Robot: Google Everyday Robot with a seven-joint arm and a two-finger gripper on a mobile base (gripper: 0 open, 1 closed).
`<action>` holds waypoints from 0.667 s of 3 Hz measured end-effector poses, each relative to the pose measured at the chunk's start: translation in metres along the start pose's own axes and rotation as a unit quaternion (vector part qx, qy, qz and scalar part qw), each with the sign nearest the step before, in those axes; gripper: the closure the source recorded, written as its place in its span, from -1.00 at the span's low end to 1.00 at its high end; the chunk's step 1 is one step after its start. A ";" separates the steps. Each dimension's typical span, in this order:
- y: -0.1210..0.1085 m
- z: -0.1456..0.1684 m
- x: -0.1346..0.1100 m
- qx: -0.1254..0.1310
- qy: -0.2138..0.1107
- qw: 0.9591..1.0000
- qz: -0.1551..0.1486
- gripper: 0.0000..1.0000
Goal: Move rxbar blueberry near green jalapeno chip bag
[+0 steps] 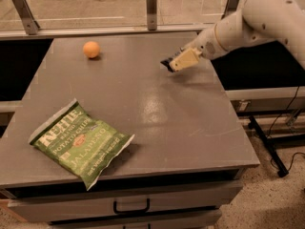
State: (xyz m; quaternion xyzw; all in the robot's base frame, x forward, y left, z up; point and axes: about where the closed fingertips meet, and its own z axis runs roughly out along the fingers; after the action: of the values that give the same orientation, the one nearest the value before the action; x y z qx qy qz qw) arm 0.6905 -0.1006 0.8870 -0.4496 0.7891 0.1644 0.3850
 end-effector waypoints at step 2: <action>0.018 -0.044 -0.037 -0.024 -0.029 0.996 -0.075 1.00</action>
Offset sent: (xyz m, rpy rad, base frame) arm -0.0201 0.0026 0.0479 0.0005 -0.0785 0.1039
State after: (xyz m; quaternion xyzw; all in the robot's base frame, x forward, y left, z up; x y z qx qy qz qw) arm 0.6659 -0.0956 0.9423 -0.5118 0.7375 0.1667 0.4078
